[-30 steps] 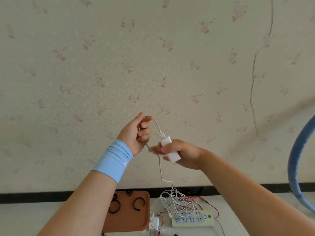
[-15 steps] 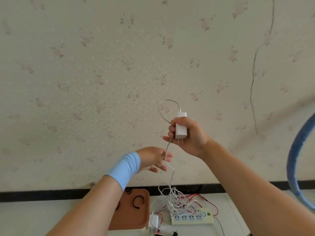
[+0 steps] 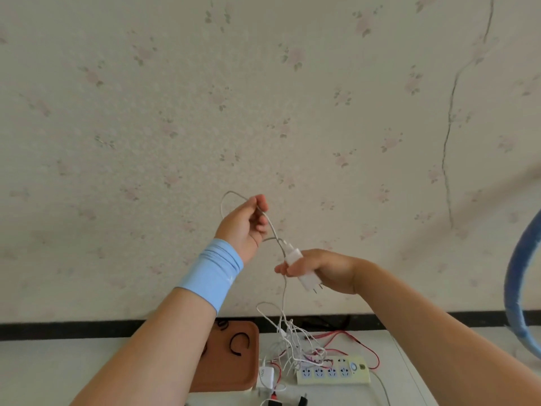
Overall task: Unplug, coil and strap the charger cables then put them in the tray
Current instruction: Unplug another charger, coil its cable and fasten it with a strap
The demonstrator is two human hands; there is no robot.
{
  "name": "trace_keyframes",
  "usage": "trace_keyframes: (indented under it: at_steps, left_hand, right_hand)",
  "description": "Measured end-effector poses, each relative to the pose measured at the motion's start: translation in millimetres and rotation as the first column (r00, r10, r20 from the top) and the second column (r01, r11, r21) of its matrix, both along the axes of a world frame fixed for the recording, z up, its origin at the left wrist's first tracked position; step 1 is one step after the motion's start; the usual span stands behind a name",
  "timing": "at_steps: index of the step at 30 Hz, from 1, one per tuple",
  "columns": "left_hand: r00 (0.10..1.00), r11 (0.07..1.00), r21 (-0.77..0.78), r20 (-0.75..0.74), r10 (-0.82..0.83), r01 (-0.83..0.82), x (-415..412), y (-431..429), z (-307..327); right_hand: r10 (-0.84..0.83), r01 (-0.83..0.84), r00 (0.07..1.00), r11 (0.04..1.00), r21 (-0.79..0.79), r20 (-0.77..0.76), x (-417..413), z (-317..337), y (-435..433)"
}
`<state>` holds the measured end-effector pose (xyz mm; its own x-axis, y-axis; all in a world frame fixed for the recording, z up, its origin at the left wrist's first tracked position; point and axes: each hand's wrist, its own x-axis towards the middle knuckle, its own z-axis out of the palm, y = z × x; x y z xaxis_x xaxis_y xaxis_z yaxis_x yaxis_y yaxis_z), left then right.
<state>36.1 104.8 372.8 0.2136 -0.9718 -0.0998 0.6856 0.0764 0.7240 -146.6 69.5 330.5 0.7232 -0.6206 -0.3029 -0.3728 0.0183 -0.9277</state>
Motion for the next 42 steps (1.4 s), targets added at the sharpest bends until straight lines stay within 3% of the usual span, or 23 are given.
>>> trace_keyframes:
  at_steps: [3, 8, 12, 15, 17, 18, 21, 22, 23, 26, 29, 31, 33, 35, 38, 42]
  left_hand:
    - [0.999, 0.999, 0.005, -0.014, 0.040, -0.040, 8.1, -1.5, 4.1]
    - [0.968, 0.974, 0.196, 0.241, 0.064, -0.113, 9.8, -2.0, -6.1]
    - [0.921, 0.931, 0.365, 0.351, -0.169, 0.032, 2.2, 6.6, -16.7]
    - [0.818, 0.924, 0.354, 0.483, -0.314, 0.146, -6.5, 7.5, -26.6]
    - [0.704, 0.928, 0.347, 0.626, -0.337, 0.136, -14.4, 2.3, -35.6]
    - [0.587, 0.921, 0.368, 0.721, -0.368, 0.125, -18.2, 0.1, -39.0]
    - [0.045, 0.887, 0.450, 0.889, -0.456, 0.102, -26.1, -5.5, -45.5]
    - [-0.052, 0.878, 0.467, 0.884, -0.464, 0.103, -27.3, -5.5, -47.0]
    - [-0.067, 0.871, 0.479, 0.878, -0.474, 0.106, -27.7, -4.8, -47.6]
    - [0.145, 0.912, 0.403, 0.900, -0.411, 0.080, -25.7, -4.0, -43.6]
    - [0.523, 0.976, 0.216, 0.834, -0.177, -0.013, -22.2, -8.6, -34.8]
    - [0.805, 0.991, 0.130, 0.591, -0.062, -0.019, -18.4, -12.0, -27.6]
    - [0.973, 0.996, 0.075, 0.223, -0.055, 0.039, -13.1, -13.6, -19.2]
    - [0.996, 0.996, 0.050, -0.056, -0.075, 0.077, -7.3, -14.6, -11.1]
    - [0.961, 0.997, 0.025, -0.269, -0.066, 0.076, 1.7, -17.0, -7.0]
    - [0.988, 0.998, 0.067, -0.158, 0.001, 0.010, 14.6, -12.6, -11.0]
  right_hand:
    - [-0.049, 0.042, 0.997, 0.994, -0.100, -0.062, 6.0, -2.2, -2.3]
    - [-0.248, 0.242, 0.949, 0.969, 0.055, 0.195, 8.5, 6.3, -14.1]
    - [-0.375, 0.315, 0.836, 0.926, 0.209, 0.401, 8.1, 19.6, -16.6]
    - [-0.450, 0.327, 0.735, 0.891, 0.316, 0.507, 5.4, 28.3, -18.5]
    - [-0.490, 0.304, 0.662, 0.867, 0.394, 0.567, 2.3, 32.7, -20.3]
    - [-0.502, 0.279, 0.625, 0.859, 0.429, 0.598, 0.2, 34.5, -20.9]
    - [-0.506, 0.203, 0.543, 0.853, 0.480, 0.670, -4.6, 39.5, -19.1]
    - [-0.503, 0.188, 0.527, 0.855, 0.483, 0.685, -5.6, 40.2, -18.4]
    - [-0.504, 0.182, 0.515, 0.855, 0.486, 0.694, -6.6, 40.7, -17.8]
    - [-0.519, 0.194, 0.536, 0.844, 0.501, 0.666, -10.2, 36.4, -20.2]
    - [-0.466, 0.272, 0.714, 0.872, 0.406, 0.522, -12.4, 26.9, -21.0]
    - [-0.348, 0.257, 0.846, 0.930, 0.264, 0.404, -11.3, 21.1, -17.4]
    - [-0.218, 0.167, 0.924, 0.969, 0.181, 0.315, -9.1, 17.3, -13.5]
    - [-0.100, 0.067, 0.967, 0.987, 0.144, 0.236, -6.1, 15.2, -9.5]
    - [0.008, -0.034, 0.984, 0.989, 0.143, 0.176, -1.2, 13.1, -3.7]
    - [-0.055, 0.026, 0.974, 0.991, 0.130, 0.218, 3.2, 18.2, -0.9]
